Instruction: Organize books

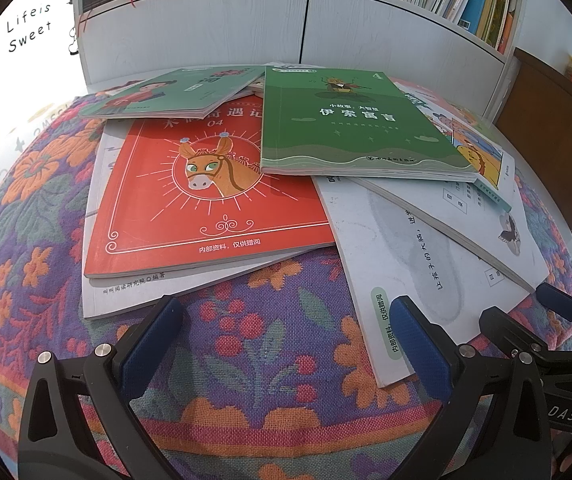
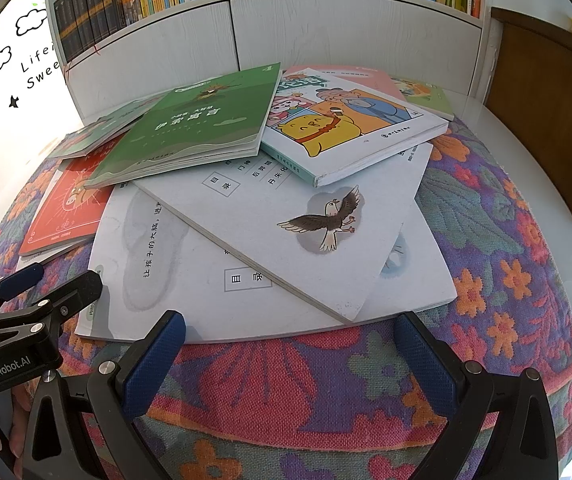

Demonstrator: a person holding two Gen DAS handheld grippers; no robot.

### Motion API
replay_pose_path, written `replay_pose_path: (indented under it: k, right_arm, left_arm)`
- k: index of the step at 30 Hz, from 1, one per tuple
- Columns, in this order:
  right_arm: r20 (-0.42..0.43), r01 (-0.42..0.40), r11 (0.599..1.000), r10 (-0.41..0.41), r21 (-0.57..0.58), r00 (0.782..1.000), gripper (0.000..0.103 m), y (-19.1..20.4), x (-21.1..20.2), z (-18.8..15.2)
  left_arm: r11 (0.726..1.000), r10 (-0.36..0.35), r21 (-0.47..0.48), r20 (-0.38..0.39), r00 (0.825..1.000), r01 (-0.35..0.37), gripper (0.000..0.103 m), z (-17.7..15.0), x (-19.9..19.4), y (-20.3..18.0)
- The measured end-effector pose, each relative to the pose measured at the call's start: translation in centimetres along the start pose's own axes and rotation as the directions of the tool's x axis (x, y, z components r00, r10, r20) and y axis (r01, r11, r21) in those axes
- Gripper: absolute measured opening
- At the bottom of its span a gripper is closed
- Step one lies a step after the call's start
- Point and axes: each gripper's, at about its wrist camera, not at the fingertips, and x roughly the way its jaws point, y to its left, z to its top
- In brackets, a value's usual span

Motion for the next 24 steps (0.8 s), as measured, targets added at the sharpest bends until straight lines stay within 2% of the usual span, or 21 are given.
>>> replay_pose_path:
  k: [14, 17, 18, 19, 20, 22, 24]
  right_arm:
    - [0.001, 0.004, 1.0, -0.004, 0.005, 1.0, 0.103, 0.0, 0.0, 0.2]
    - [-0.025, 0.002, 1.0, -0.002, 0.004, 1.0, 0.103, 0.1, -0.1, 0.6]
    - [-0.056, -0.009, 1.0, 0.009, -0.007, 0.998, 0.1, 0.2, -0.4, 0.9]
    - [-0.072, -0.017, 1.0, 0.016, -0.019, 0.997, 0.089, 0.3, -0.8, 1.1]
    - [-0.07, -0.027, 0.999, 0.025, -0.029, 0.997, 0.084, 0.4, -1.4, 1.3]
    - [-0.033, -0.047, 0.998, 0.045, -0.048, 0.998, 0.084, 0.7, -2.9, 2.4]
    - [-0.006, -0.058, 0.996, 0.058, -0.074, 0.998, 0.084, 1.0, -3.5, 3.9]
  left_arm:
    - [1.0, -0.002, 0.0, 0.0, 1.0, 0.002, 0.103, 0.0, 0.0, 0.0]
    - [0.999, -0.002, 0.037, -0.041, 0.999, 0.004, 0.103, 0.1, -0.4, 0.0]
    - [0.998, 0.01, 0.055, -0.063, 0.998, -0.006, 0.103, 0.2, -0.7, 0.1]
    - [0.998, 0.019, 0.069, -0.076, 0.997, -0.014, 0.102, 0.4, -1.1, 0.1]
    - [0.997, 0.022, 0.081, -0.079, 0.997, -0.016, 0.102, 0.8, -1.6, 0.3]
    - [0.995, 0.006, 0.095, -0.047, 0.999, -0.002, 0.102, 2.2, -2.6, 0.6]
    - [0.995, 0.019, 0.096, -0.002, 1.0, -0.019, 0.102, 4.4, -3.1, 1.1]
